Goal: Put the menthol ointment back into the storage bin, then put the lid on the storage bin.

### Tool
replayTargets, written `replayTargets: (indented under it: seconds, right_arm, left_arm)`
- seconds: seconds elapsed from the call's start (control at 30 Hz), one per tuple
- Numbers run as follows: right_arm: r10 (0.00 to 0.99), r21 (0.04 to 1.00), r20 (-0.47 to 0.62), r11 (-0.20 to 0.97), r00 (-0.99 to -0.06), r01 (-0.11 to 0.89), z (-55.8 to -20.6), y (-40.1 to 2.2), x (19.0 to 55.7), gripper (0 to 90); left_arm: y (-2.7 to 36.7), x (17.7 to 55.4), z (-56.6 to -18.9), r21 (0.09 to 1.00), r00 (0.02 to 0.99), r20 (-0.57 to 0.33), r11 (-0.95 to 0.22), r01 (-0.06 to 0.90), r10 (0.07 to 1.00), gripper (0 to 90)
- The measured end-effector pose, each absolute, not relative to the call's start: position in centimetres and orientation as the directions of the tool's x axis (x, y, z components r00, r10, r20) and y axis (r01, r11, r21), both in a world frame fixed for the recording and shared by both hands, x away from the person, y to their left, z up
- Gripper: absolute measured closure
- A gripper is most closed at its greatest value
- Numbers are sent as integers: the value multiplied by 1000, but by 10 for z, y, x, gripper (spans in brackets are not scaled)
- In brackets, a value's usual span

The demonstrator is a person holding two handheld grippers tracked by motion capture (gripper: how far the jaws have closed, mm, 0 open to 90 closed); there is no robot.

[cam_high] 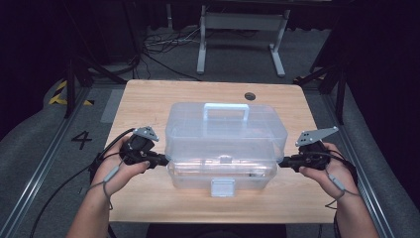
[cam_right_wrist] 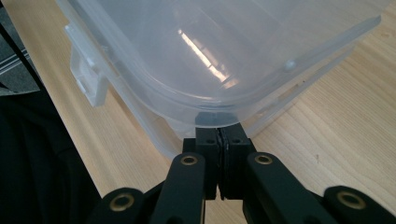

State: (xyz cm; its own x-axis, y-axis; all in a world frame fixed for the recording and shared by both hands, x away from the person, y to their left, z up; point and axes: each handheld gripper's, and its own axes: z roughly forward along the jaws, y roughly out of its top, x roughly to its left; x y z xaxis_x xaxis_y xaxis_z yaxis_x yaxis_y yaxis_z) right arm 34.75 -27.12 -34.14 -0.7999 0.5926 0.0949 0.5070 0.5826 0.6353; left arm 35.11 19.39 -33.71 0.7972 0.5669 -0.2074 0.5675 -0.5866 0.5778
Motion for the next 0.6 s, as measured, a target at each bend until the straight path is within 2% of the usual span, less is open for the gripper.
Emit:
replayTargets:
  seconds: [0.6]
  right_arm:
    - [562,569,103,643,-820,513,-348,-269,351,879]
  left_arm:
    - [191,350,-344,521,807,-213,-634,571,551,874]
